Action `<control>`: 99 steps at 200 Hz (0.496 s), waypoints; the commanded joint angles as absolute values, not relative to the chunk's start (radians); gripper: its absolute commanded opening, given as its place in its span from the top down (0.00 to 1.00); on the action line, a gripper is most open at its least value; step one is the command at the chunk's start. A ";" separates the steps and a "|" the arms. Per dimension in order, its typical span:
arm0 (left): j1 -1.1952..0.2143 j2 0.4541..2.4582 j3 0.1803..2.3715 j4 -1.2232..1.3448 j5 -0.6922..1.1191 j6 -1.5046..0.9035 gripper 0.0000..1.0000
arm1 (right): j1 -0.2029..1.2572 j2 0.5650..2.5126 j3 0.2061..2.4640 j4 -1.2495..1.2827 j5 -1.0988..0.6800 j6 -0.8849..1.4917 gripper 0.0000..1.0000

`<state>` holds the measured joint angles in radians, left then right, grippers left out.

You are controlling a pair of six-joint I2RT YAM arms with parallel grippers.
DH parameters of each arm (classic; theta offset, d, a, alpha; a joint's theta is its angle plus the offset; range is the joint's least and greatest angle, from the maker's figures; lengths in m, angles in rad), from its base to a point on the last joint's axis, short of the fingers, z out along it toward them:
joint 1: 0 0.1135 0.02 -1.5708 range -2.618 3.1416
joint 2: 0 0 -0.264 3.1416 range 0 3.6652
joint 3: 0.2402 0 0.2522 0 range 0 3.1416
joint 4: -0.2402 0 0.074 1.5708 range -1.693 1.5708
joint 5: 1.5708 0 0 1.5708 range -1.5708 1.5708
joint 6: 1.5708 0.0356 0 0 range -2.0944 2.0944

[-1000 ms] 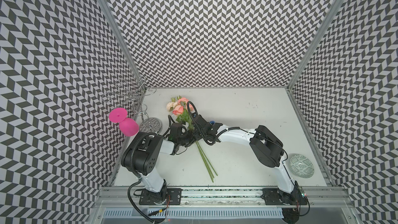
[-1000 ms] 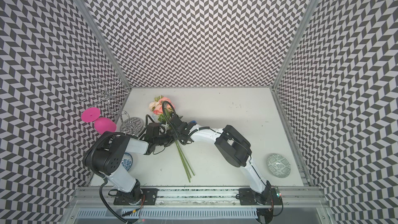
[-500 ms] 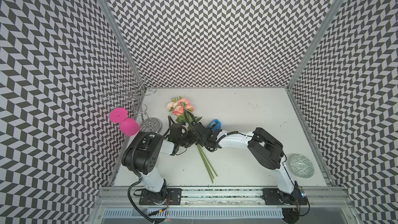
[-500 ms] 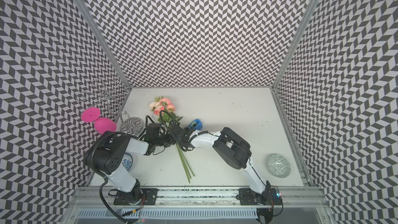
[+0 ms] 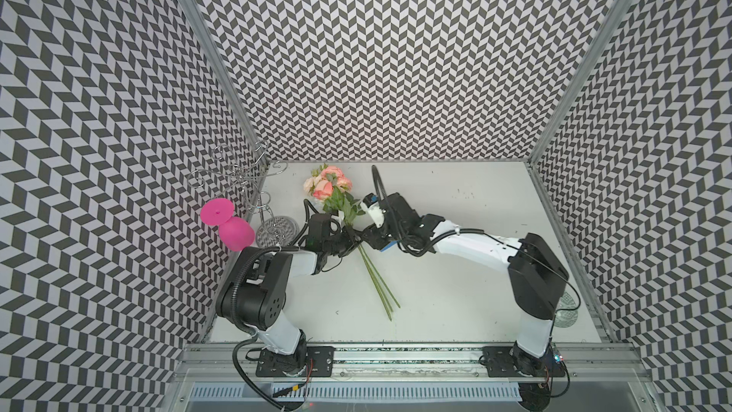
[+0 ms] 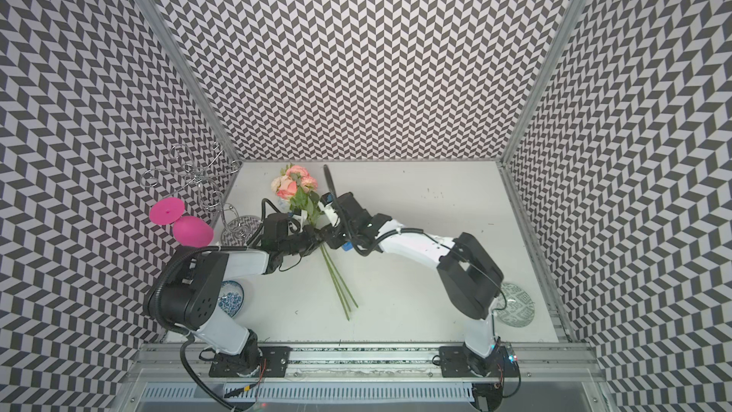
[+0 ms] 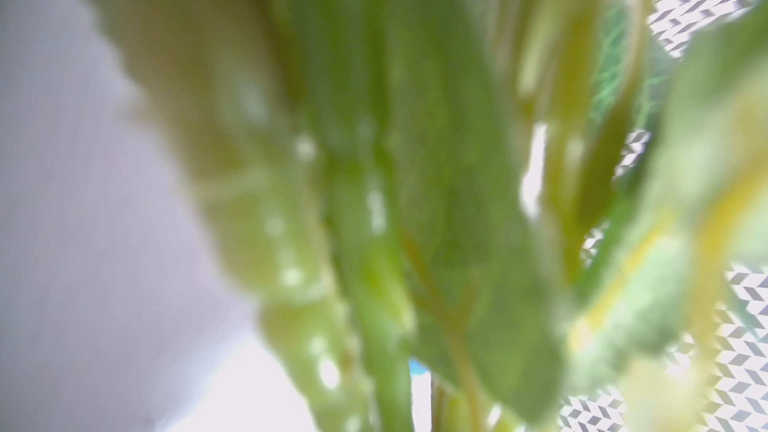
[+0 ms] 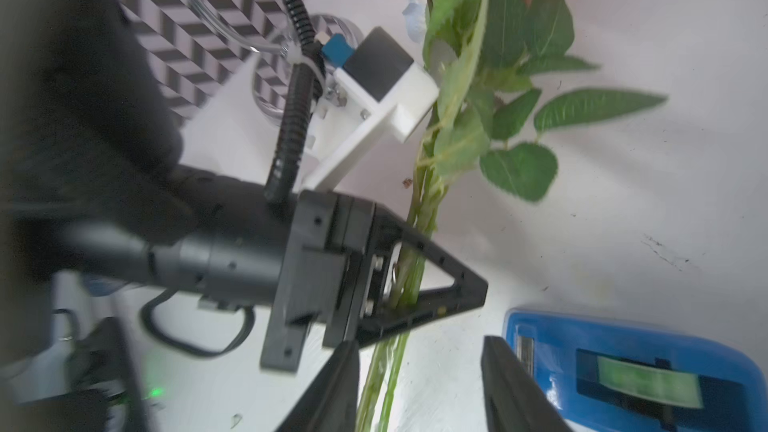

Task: Wrap bouquets with tape
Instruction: Tear off the tape using the Tape Cutter, then wrap the tape around the bouquet.

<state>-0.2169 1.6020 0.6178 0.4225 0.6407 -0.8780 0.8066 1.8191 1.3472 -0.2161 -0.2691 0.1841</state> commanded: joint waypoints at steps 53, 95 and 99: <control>-0.224 1.500 0.814 0.457 0.718 -0.887 1.00 | 0.685 1.736 1.177 0.043 -0.746 0.210 0.28; -0.242 1.448 0.831 0.499 0.738 -0.898 1.00 | 0.684 1.792 1.164 0.251 -0.865 0.336 0.27; -0.242 1.445 0.830 0.502 0.738 -0.897 1.00 | 0.684 1.797 1.165 0.258 -0.868 0.346 0.27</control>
